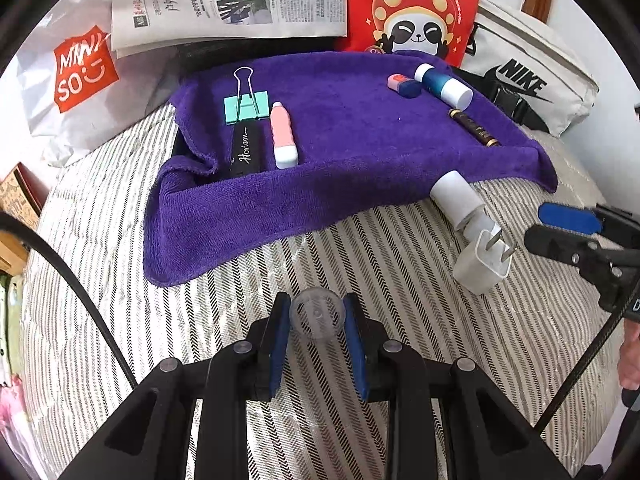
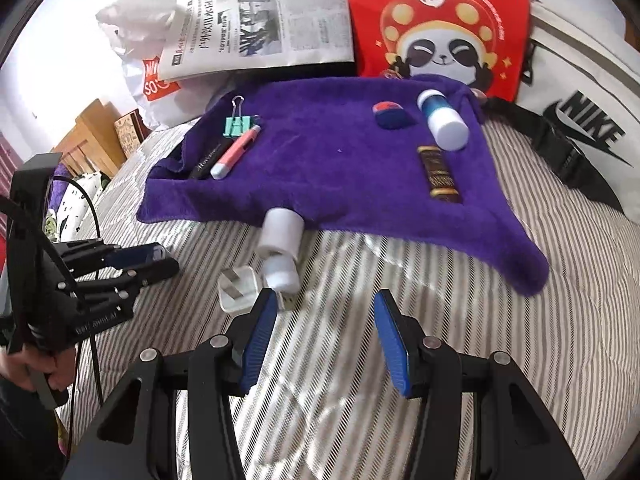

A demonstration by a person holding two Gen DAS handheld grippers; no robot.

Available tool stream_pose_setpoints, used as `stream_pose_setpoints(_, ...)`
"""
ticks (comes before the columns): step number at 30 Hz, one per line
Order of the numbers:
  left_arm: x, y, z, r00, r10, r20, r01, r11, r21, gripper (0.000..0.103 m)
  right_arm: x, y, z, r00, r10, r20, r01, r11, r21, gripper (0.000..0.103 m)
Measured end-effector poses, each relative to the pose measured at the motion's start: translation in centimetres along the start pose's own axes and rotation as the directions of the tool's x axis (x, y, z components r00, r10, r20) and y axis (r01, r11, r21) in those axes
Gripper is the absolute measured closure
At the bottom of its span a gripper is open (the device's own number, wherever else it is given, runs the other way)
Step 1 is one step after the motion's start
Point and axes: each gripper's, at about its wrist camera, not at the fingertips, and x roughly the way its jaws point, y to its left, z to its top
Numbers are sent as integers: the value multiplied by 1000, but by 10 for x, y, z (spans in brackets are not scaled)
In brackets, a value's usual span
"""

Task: Organize rigid objects
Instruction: 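Grasp the white USB plug piece with the right tool while the left tool holds the lid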

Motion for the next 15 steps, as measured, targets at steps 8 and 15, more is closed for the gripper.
stream_pose_setpoints(8, -1, 0, -2, 1000, -1, 12, 1, 1000, -12, 77, 21, 10, 8, 1000, 2, -27, -3, 999, -35, 53)
stream_pose_setpoints(15, -2, 1, -3, 1000, -6, 18, 7, 1000, -17, 77, 31, 15, 10, 999, 3, -38, -5, 998, -60, 53)
